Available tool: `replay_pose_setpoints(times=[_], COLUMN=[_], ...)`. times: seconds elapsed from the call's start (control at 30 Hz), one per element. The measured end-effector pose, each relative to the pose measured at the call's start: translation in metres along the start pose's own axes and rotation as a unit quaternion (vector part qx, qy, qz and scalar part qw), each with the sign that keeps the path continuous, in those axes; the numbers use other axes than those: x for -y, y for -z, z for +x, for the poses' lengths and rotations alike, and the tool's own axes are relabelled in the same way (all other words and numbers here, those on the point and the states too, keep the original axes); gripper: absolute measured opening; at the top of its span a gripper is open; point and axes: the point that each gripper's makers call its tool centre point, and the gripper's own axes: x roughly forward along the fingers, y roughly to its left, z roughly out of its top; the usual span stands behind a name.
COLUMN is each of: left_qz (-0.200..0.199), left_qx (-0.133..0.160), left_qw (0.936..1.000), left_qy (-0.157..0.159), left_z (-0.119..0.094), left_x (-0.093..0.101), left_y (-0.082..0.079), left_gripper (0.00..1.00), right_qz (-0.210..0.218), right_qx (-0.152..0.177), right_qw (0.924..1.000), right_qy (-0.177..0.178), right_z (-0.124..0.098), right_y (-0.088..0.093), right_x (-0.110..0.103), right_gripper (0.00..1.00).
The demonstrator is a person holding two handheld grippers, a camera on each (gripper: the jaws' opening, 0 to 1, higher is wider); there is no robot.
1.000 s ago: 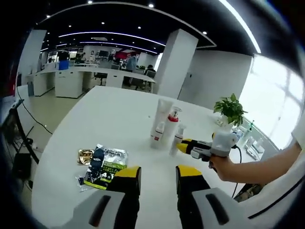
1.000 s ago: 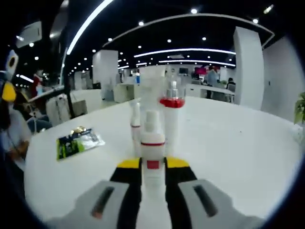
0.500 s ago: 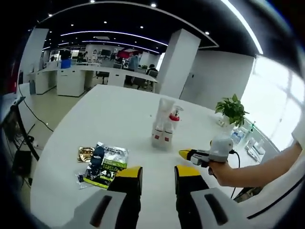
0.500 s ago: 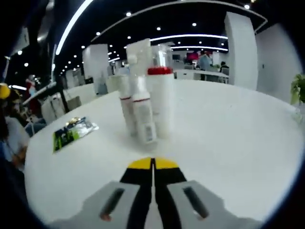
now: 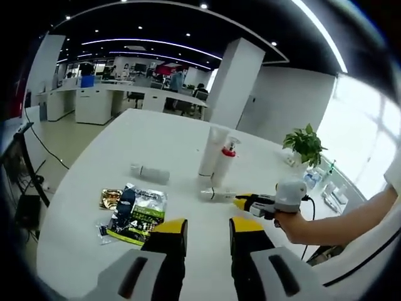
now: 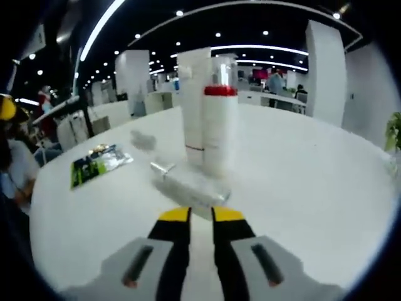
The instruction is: Arrange the skincare products in the storage area until every visible bottle or jar stands upright without overlapping.
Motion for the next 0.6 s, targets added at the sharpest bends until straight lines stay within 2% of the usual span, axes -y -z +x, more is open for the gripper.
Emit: replay_pose_setpoints(times=[0.07, 0.17, 0.27, 0.3, 0.33, 0.43, 0.53, 0.57, 0.6], left_qz=[0.0, -0.002, -0.004, -0.005, -0.005, -0.004, -0.004, -0.004, -0.004], left_qx=[-0.002, -0.001, -0.002, -0.002, -0.002, -0.001, -0.001, -0.002, -0.002], left_qw=[1.0, 1.0, 1.0, 1.0, 1.0, 1.0, 1.0, 1.0, 1.0], left_qy=[0.0, 0.0, -0.001, -0.001, -0.001, -0.002, -0.003, -0.004, -0.004], left_z=[0.001, 0.001, 0.002, 0.002, 0.003, 0.003, 0.003, 0.003, 0.003], left_x=[0.0, 0.001, 0.0, 0.0, 0.0, 0.0, 0.0, 0.0, -0.001], left_y=[0.001, 0.001, 0.002, 0.002, 0.002, 0.001, 0.001, 0.001, 0.002], left_gripper=[0.27, 0.27, 0.27, 0.27, 0.27, 0.26, 0.26, 0.26, 0.26], right_qz=[-0.029, -0.062, -0.113, -0.137, -0.175, -0.235, -0.261, -0.278, -0.288], right_qx=[-0.003, -0.015, -0.032, -0.039, -0.043, -0.043, -0.063, -0.06, -0.066], right_qw=[0.9995, 0.9974, 0.9904, 0.9865, 0.9789, 0.9616, 0.9471, 0.9395, 0.9353], right_qy=[-0.013, -0.034, -0.073, -0.082, -0.096, -0.135, -0.176, -0.19, -0.195], right_z=[0.002, 0.008, 0.017, 0.019, 0.023, 0.031, 0.038, 0.043, 0.045], right_y=[-0.002, -0.004, -0.003, -0.003, -0.004, -0.011, -0.01, -0.012, -0.011], right_x=[-0.002, -0.006, -0.014, -0.015, -0.017, -0.026, -0.035, -0.038, -0.039], right_gripper=[0.16, 0.26, 0.33, 0.34, 0.34, 0.35, 0.37, 0.37, 0.38])
